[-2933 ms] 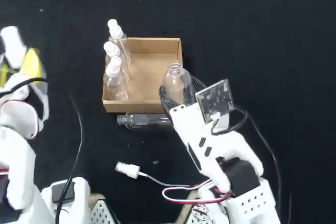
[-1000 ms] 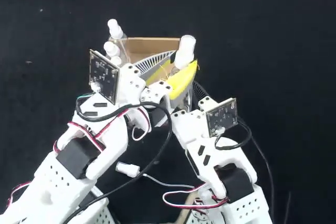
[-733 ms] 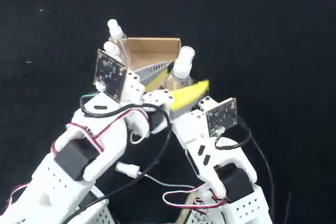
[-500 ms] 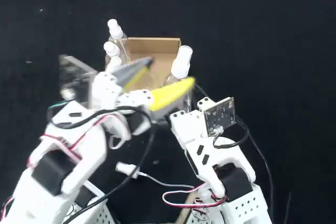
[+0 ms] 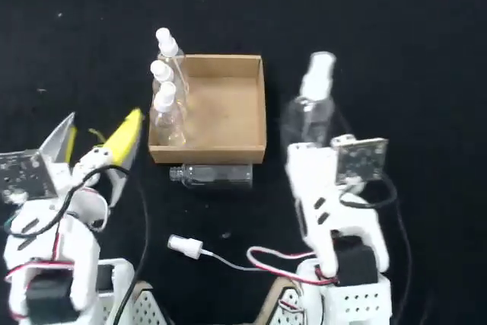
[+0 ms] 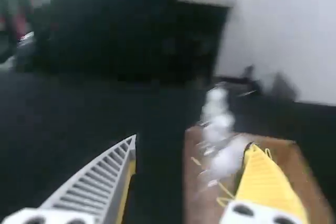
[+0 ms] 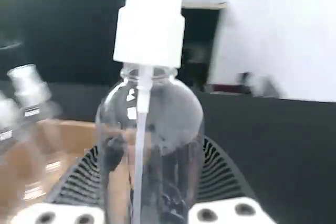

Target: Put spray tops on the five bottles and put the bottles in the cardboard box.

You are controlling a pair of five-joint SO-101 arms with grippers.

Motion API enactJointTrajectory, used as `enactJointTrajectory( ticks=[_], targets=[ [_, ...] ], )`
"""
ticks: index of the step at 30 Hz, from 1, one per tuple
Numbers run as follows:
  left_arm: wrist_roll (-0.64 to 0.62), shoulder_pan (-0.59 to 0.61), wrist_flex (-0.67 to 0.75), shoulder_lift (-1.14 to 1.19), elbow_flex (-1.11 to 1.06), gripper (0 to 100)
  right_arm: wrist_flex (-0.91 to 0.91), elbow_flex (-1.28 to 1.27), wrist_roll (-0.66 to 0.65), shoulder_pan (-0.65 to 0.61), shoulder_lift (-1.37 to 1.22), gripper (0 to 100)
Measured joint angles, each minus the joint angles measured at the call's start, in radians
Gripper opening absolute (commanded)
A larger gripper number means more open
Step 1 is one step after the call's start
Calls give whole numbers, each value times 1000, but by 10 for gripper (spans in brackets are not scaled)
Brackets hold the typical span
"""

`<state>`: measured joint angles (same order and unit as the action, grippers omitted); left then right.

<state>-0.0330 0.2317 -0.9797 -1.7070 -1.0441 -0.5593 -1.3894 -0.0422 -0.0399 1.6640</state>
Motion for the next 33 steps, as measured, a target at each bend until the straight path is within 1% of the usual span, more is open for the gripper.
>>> enactJointTrajectory(
  ticks=[4, 8, 12, 17, 23, 26, 30, 33],
  targets=[
    [6, 103, 92, -107, -267, 206, 0, 34, -43, 169, 0, 11],
    [6, 104, 192, -100, -466, 206, 0, 89, -55, 315, 0, 11],
    [6, 60, 216, -101, -554, 206, 48, 107, -120, 338, -3, 11],
    [6, 52, 222, -98, -620, 206, 204, 115, -141, 356, -227, 11],
    [6, 46, 224, -98, -626, 206, 482, 115, -141, 402, -611, 11],
    [6, 46, 224, -98, -631, 206, 686, 86, -138, 446, -796, 10],
    [6, 46, 224, -98, -631, 206, 1002, 9, -92, 489, -1016, 10],
    [8, 46, 224, -98, -631, 206, 1162, 6, -84, 506, -1162, 10]
  ],
)
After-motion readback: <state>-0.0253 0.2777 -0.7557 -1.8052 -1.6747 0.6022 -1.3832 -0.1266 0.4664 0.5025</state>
